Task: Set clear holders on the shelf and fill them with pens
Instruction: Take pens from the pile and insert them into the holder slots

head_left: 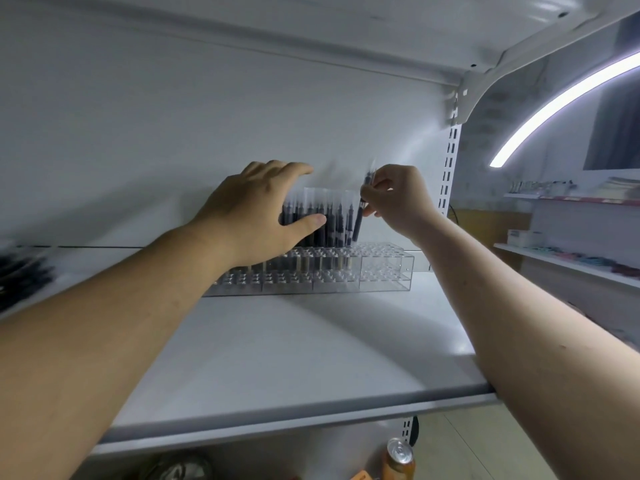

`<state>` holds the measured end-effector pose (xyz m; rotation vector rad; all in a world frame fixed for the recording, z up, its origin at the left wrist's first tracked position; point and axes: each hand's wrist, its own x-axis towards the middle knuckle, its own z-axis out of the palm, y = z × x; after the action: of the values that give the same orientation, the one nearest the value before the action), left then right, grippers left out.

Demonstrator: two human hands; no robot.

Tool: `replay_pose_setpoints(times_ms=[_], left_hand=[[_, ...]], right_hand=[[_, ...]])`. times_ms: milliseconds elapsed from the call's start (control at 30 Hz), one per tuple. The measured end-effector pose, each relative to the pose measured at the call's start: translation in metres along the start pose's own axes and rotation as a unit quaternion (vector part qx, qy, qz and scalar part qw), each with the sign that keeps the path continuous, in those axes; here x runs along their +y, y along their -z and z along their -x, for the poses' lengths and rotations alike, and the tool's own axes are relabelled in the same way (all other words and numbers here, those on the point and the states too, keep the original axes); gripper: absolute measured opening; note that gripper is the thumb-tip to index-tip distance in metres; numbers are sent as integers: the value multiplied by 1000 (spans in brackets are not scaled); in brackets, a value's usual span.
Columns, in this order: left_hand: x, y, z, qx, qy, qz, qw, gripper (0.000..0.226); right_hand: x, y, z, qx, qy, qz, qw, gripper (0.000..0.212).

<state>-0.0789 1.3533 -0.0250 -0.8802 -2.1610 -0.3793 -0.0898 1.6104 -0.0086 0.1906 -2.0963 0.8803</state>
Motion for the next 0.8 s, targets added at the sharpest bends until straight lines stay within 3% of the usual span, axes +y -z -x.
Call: replay_pose_setpoints(times_ms=[433,700,800], left_hand=[[-4,-3,-1,-9,19,-2,1000,80],[-5,-3,-1,-13,25,-10,1000,82],[-5,-3,-1,-15,26,-10,999,83]], right_hand=[[-1,-4,7,-105,-11,75,992,9],[0,-3,6,-116,-29,78,990,15],[4,-4,7,-158,-33,109,981,17]])
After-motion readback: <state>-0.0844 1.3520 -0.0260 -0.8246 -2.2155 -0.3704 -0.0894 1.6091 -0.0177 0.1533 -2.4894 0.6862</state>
